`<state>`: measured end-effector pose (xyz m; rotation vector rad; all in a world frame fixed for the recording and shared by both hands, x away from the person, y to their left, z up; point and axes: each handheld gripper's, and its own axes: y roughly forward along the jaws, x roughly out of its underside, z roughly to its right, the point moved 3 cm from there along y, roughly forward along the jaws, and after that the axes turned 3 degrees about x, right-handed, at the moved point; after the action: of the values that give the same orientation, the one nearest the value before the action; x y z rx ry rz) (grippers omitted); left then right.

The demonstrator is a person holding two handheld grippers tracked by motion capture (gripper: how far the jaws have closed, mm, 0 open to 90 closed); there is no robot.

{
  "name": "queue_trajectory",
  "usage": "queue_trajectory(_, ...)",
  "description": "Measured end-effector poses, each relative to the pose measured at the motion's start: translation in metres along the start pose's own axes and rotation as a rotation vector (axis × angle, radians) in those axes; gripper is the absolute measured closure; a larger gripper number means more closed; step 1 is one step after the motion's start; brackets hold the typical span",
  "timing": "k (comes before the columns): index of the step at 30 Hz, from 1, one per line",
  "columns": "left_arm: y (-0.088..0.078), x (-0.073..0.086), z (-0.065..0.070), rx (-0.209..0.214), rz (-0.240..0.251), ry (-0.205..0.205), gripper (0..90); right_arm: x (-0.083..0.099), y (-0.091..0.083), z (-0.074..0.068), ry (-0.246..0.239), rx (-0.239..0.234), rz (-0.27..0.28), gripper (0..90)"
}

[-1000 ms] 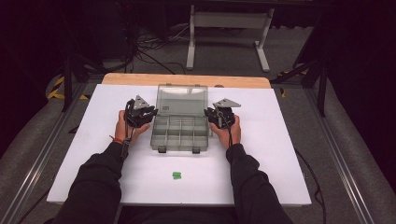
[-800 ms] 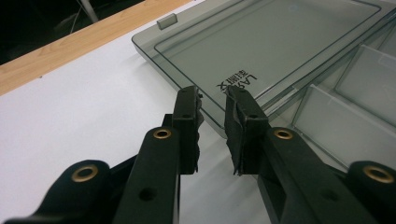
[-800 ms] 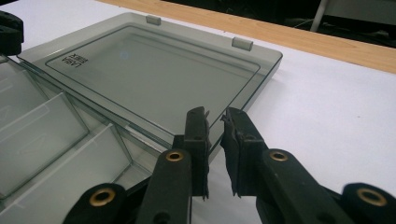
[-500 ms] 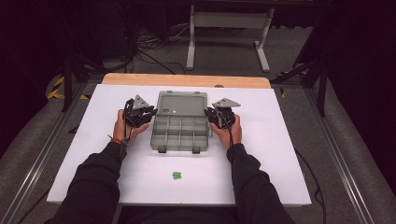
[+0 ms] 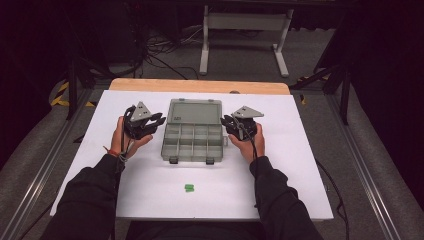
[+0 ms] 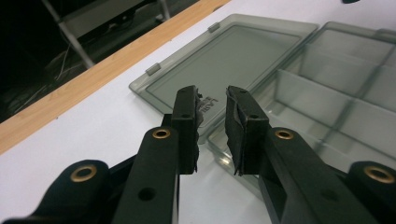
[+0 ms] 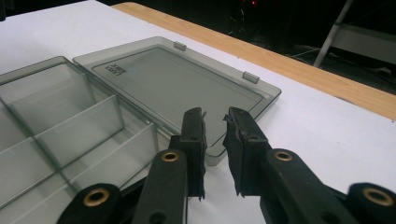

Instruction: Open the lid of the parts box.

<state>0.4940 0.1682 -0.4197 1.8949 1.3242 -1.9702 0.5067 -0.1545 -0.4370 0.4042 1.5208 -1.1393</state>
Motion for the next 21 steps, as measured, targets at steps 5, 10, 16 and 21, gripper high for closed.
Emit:
queue_trajectory(5, -0.010, -0.001, 0.008, 0.014, 0.015, 0.037, 73.0, 0.000, -0.007, -0.005, -0.022, -0.024, 0.010, 76.7)
queue_trajectory(10, -0.020, 0.000, 0.017, 0.027, 0.042, 0.043, 72.1, -0.001, -0.018, -0.012, -0.062, -0.055, 0.018, 76.1)
queue_trajectory(16, -0.024, 0.001, 0.025, 0.041, 0.046, 0.061, 69.9, -0.005, -0.032, -0.020, -0.091, -0.089, 0.041, 75.4)
queue_trajectory(21, -0.028, 0.003, 0.031, 0.052, 0.050, 0.083, 66.1, -0.003, -0.038, -0.024, -0.114, -0.108, 0.042, 75.0)
